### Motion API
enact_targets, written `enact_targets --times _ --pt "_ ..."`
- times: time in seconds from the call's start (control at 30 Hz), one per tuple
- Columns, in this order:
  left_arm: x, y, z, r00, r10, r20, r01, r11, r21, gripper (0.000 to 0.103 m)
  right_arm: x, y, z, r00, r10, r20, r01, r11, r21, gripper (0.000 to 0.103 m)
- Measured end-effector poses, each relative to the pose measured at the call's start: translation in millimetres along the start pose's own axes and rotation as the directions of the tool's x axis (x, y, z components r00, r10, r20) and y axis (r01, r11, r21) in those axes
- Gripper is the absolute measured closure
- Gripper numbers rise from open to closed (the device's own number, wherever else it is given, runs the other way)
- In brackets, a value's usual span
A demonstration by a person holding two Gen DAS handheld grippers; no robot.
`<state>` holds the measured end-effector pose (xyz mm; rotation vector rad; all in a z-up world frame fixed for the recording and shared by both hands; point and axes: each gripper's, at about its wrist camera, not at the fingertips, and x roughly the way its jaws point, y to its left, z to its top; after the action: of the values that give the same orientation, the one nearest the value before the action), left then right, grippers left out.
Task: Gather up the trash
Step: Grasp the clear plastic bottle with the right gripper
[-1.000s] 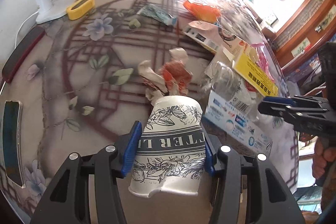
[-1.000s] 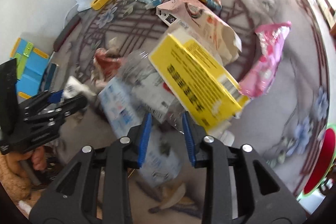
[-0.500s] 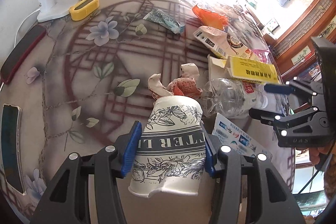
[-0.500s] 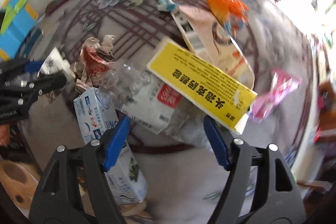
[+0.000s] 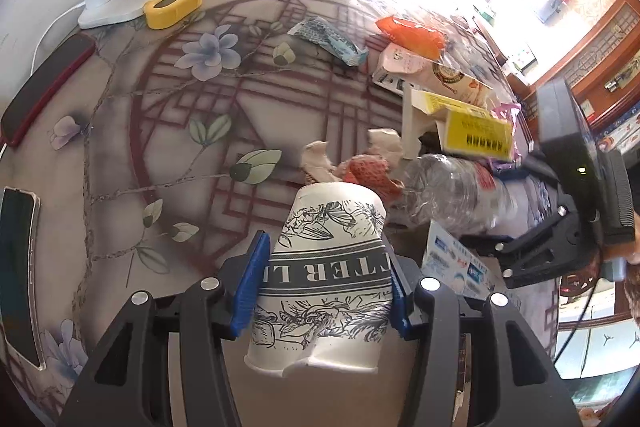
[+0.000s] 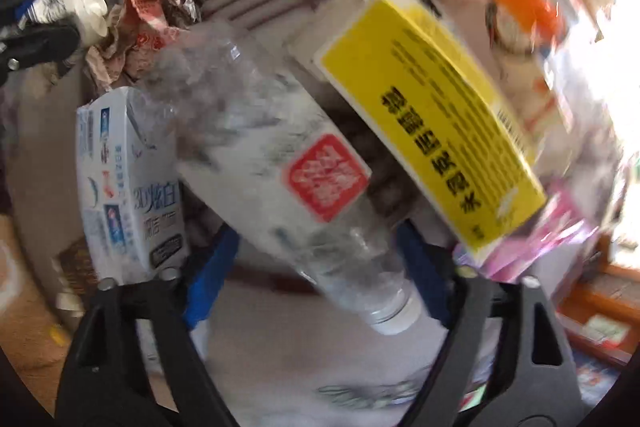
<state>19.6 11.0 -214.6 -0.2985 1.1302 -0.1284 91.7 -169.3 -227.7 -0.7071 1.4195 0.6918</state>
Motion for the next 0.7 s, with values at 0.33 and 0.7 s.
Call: enact_targets --times 0.33,0.7 --pt "0.3 -5.6 2.8 1.000 0.009 0.010 -0.009 1.000 0.004 0.054 -20.4 -11.7 -13.1 0.982 0.145 0.125 -0.171 0.958 0.231 0.031" --pt "-40.2 -11.5 1.9 0.994 0.044 0.103 -0.043 0.999 -0.013 0.054 -41.9 -8.8 -25.6 0.949 0.124 0.291 -0.231 0.901 0.368 0.050"
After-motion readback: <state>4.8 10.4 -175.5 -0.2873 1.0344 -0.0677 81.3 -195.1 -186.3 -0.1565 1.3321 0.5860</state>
